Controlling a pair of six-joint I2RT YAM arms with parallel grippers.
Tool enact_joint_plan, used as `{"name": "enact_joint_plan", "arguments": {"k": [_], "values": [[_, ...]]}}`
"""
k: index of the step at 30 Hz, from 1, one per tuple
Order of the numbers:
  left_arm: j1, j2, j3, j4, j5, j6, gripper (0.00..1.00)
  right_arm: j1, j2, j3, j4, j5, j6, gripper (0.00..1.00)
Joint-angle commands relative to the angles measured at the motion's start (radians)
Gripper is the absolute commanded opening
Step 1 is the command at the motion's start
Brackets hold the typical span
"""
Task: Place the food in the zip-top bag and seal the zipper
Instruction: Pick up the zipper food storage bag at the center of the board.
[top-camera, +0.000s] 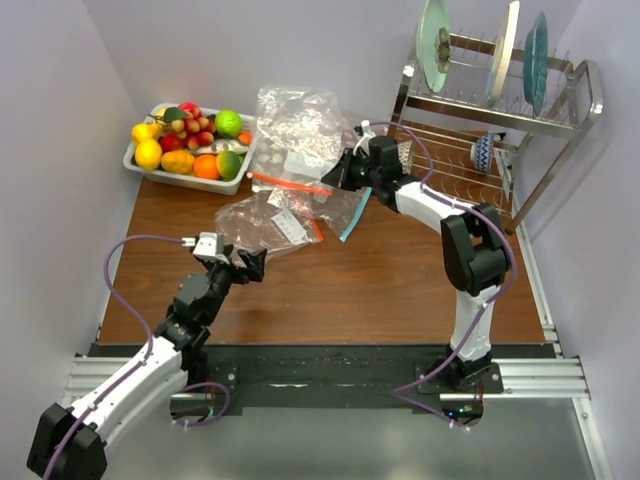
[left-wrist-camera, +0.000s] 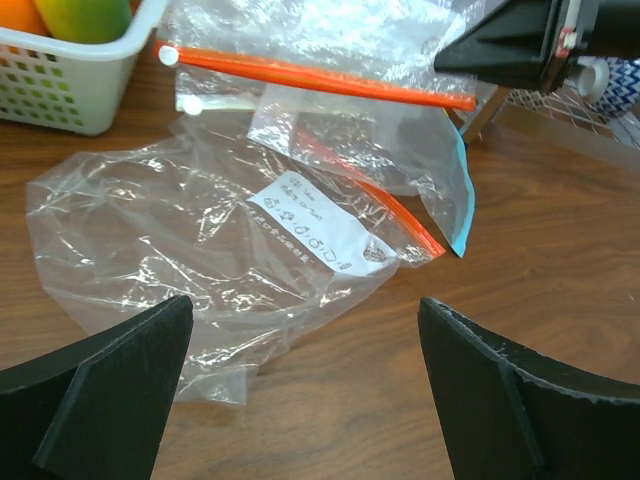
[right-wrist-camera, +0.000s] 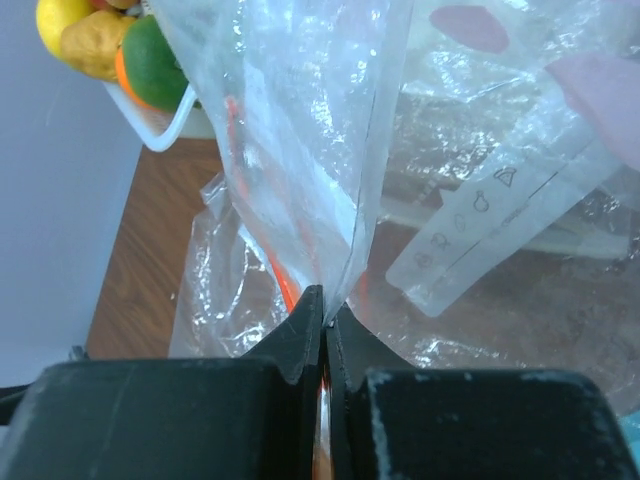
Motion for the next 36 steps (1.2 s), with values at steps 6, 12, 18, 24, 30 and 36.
{"name": "enact_joint_plan", "arguments": {"k": [6,12,18,24,30,36], "values": [[-0.019,0.061,0.125,0.115,0.108,0.045,1.00,0.021,-0.343,-0.069,-0.215,-0.053,0.022,0.00],[-0.061,0.110,0.231,0.101,0.158,0.034,1.00,0.021,-0.509,-0.086,-0.463,-0.004,-0.007,0.00],[-0.125,0.167,0.300,0.111,0.210,0.109,1.00,0.021,-0.618,-0.095,-0.686,0.048,-0.035,0.00],[-0.189,0.265,0.259,0.311,0.347,0.285,1.00,0.021,-0.655,-0.097,-0.810,0.060,-0.014,0.00],[-0.266,0.397,0.246,0.438,0.287,0.500,0.99,0.020,-0.685,-0.111,-0.821,0.080,0.060,0.00],[-0.292,0.518,0.289,0.492,0.284,0.669,0.83,0.020,-0.682,-0.095,-0.844,0.073,0.111,0.00]]}}
